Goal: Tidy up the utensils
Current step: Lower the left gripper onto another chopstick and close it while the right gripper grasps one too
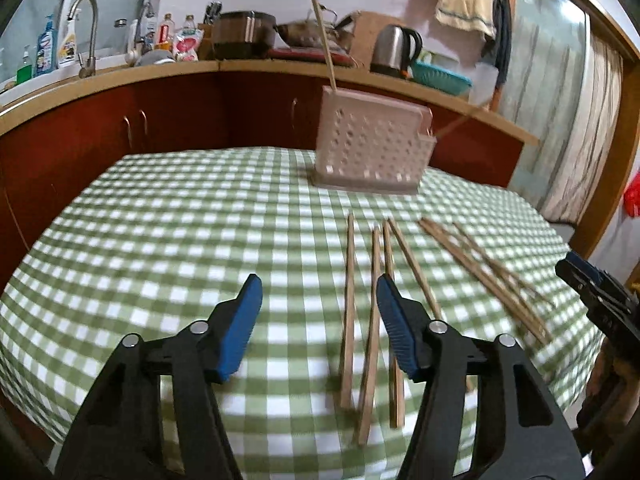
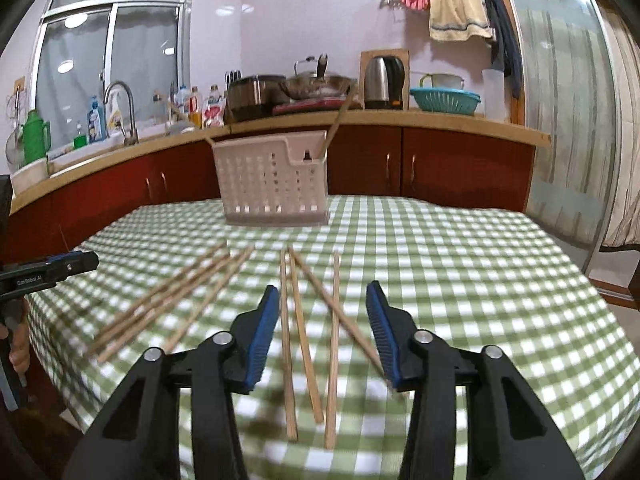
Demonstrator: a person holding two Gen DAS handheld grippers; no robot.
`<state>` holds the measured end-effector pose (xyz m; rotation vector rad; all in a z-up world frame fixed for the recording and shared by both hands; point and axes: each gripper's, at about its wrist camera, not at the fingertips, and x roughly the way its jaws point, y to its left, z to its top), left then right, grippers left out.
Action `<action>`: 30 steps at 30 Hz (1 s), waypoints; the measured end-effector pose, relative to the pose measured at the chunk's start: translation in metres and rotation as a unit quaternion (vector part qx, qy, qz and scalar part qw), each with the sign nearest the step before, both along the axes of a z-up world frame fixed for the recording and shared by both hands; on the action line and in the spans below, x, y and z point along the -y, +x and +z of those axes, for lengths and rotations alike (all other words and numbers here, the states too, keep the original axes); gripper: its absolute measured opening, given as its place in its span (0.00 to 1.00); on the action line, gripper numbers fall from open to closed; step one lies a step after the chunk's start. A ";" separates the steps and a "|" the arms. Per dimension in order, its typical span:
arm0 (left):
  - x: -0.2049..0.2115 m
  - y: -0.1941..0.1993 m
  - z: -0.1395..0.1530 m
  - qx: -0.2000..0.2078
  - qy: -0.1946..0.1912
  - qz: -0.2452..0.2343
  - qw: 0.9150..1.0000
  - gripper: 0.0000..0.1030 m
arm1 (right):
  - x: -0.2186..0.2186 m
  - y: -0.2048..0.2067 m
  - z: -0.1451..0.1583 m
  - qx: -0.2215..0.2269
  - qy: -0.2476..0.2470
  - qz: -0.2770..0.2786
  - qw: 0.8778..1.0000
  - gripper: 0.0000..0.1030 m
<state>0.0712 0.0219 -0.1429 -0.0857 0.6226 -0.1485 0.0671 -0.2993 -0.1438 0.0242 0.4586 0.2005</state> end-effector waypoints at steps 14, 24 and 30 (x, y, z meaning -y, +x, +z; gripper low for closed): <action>0.015 -0.003 -0.051 -0.076 0.018 -0.031 0.996 0.27 | 0.005 -0.009 -0.017 -0.018 0.006 0.006 1.000 0.41; 0.011 -0.004 -0.053 -0.065 0.034 -0.025 0.997 0.10 | 0.003 -0.008 -0.029 -0.036 0.007 0.015 0.999 0.37; 0.009 -0.002 -0.052 -0.064 0.035 -0.023 0.997 0.07 | -0.003 -0.009 -0.034 -0.045 0.009 0.039 0.998 0.29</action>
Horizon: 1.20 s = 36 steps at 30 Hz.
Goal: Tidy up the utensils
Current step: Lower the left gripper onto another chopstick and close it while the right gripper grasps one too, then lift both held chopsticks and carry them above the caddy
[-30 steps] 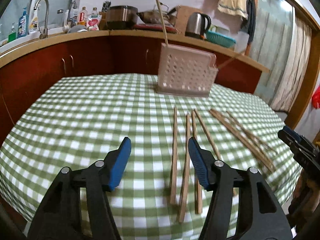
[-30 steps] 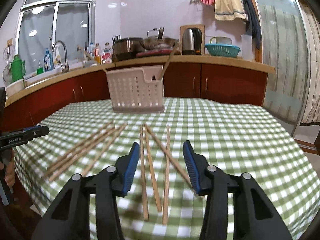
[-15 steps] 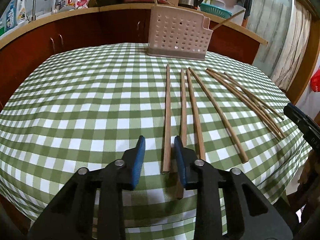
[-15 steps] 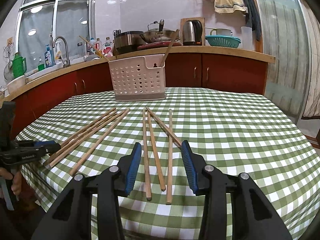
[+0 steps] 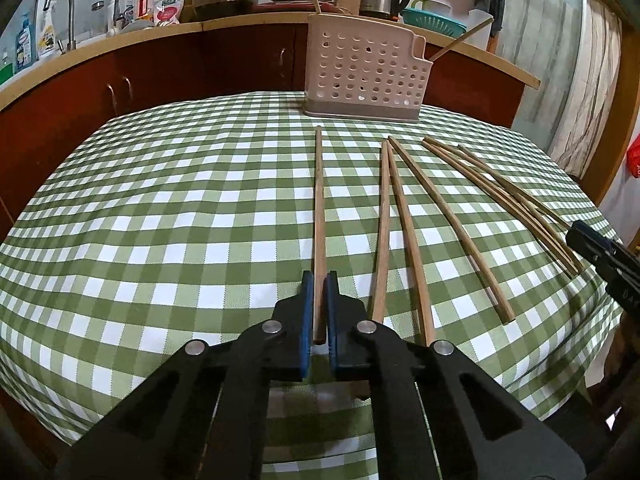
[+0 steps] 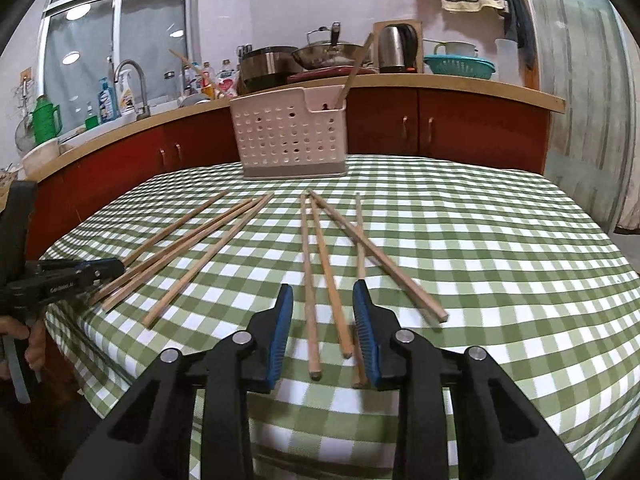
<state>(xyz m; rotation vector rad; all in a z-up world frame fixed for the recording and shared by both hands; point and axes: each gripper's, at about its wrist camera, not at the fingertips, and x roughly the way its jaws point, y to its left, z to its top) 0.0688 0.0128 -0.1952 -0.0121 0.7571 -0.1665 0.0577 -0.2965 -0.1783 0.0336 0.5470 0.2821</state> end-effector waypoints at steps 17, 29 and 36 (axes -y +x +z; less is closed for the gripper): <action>-0.001 0.000 0.000 0.005 0.005 0.001 1.000 0.06 | 0.000 0.003 -0.018 -0.035 0.000 0.010 0.999 0.08; 0.001 -0.011 0.019 0.059 0.023 0.005 0.998 0.06 | -0.004 -0.006 0.001 0.002 -0.013 0.006 1.000 0.07; 0.005 -0.024 0.047 0.117 0.039 0.007 0.992 0.06 | -0.003 -0.009 0.029 0.033 -0.012 0.001 0.999 0.07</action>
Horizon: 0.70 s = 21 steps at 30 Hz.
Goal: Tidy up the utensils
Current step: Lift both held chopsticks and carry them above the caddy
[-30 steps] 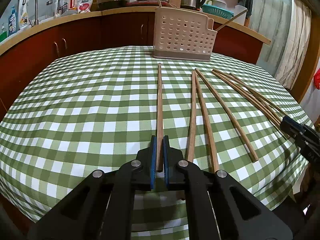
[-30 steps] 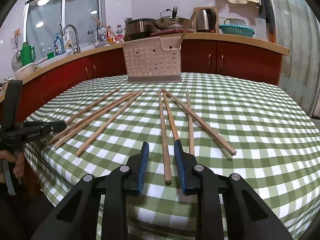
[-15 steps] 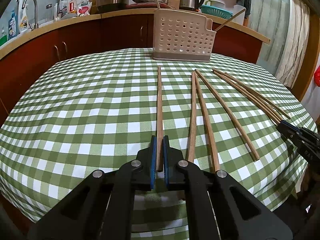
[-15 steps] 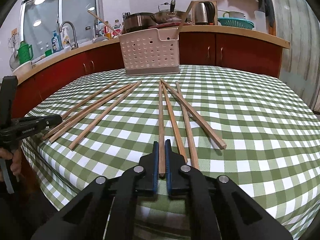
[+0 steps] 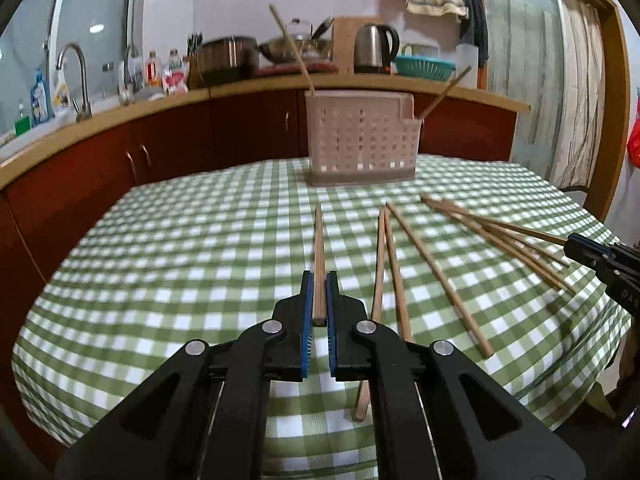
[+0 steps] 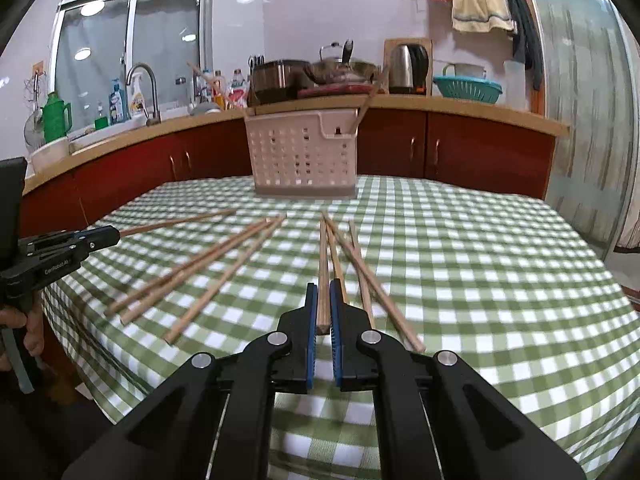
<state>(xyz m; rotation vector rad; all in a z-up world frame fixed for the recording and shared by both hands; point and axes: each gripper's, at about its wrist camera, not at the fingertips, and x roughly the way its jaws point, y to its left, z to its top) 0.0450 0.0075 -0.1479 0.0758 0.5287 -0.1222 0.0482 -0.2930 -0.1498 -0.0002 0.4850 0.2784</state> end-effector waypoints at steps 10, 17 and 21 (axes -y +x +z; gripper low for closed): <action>-0.005 -0.013 0.037 0.051 -0.004 0.012 0.999 0.06 | -0.001 -0.009 0.039 0.040 0.002 -0.006 0.999 0.07; -0.009 -0.021 0.062 0.085 -0.006 0.019 0.996 0.06 | -0.002 -0.013 0.063 0.063 0.011 -0.007 0.998 0.07; -0.012 -0.021 0.073 0.094 -0.010 0.022 0.995 0.06 | 0.000 -0.013 0.075 0.070 0.022 -0.009 0.997 0.07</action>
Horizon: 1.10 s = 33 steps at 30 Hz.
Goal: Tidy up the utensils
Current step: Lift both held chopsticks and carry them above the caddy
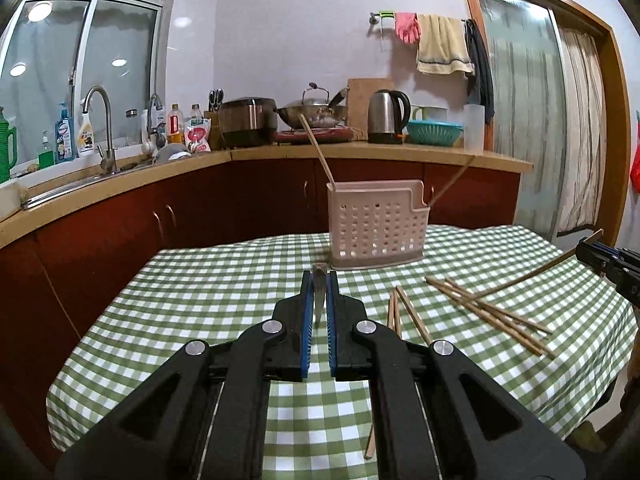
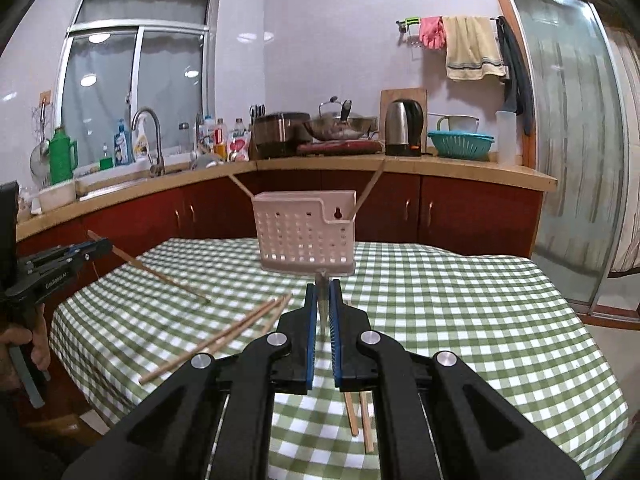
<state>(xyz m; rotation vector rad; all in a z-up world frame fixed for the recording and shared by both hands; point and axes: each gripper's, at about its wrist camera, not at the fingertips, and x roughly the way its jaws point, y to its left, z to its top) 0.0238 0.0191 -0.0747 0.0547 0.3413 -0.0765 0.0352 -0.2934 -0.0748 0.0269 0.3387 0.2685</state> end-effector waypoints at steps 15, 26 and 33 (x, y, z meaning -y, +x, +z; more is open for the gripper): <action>-0.006 0.032 0.022 -0.003 -0.017 -0.001 1.000 0.06 | -0.004 0.033 0.020 0.009 0.015 0.001 1.000 0.07; -0.005 0.053 0.042 0.014 -0.028 -0.013 0.999 0.06 | -0.007 0.050 0.033 0.020 0.022 0.001 1.000 0.07; -0.002 0.065 0.062 0.022 -0.047 -0.035 0.998 0.06 | -0.006 0.056 0.048 0.032 0.031 0.006 0.999 0.07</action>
